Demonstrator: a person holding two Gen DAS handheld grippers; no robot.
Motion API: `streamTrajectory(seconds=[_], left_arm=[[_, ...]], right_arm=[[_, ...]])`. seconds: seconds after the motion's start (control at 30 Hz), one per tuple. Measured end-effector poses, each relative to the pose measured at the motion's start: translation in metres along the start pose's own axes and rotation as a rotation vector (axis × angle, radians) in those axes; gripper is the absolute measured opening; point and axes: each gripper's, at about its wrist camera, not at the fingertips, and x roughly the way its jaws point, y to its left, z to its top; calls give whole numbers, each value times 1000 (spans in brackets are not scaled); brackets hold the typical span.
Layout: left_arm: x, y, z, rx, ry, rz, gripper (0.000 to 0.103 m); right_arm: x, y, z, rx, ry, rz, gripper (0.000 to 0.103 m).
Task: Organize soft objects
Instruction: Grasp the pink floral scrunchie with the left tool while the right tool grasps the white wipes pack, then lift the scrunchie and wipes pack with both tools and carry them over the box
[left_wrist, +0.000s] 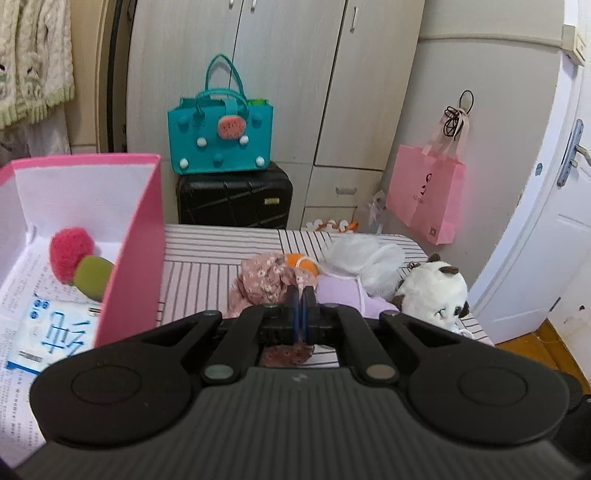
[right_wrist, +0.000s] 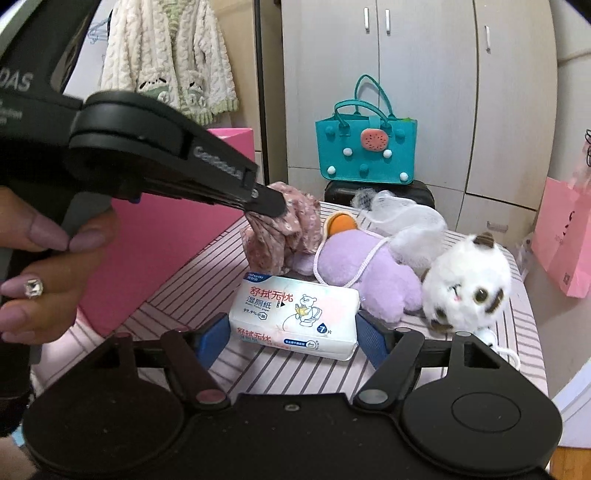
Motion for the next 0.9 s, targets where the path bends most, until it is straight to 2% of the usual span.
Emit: streamTrajectory(seconds=[0.17, 0.47, 0.63, 0.83, 0.9], left_arm=[[-16, 3, 0, 0, -3, -24, 1], [-52, 2, 0, 59, -35, -42, 1], [-62, 2, -3, 89, 34, -92, 1], [-54, -3, -23, 90, 128, -144, 1], [-49, -7, -30, 112, 143, -137, 1]], right_arm=[[-3, -1, 1, -1, 14, -11, 78], [-15, -9, -7, 34, 52, 12, 78], [-19, -11, -9, 40, 74, 36, 78], [-25, -10, -17, 2, 90, 7, 78], [-25, -11, -20, 1, 103, 2, 78]])
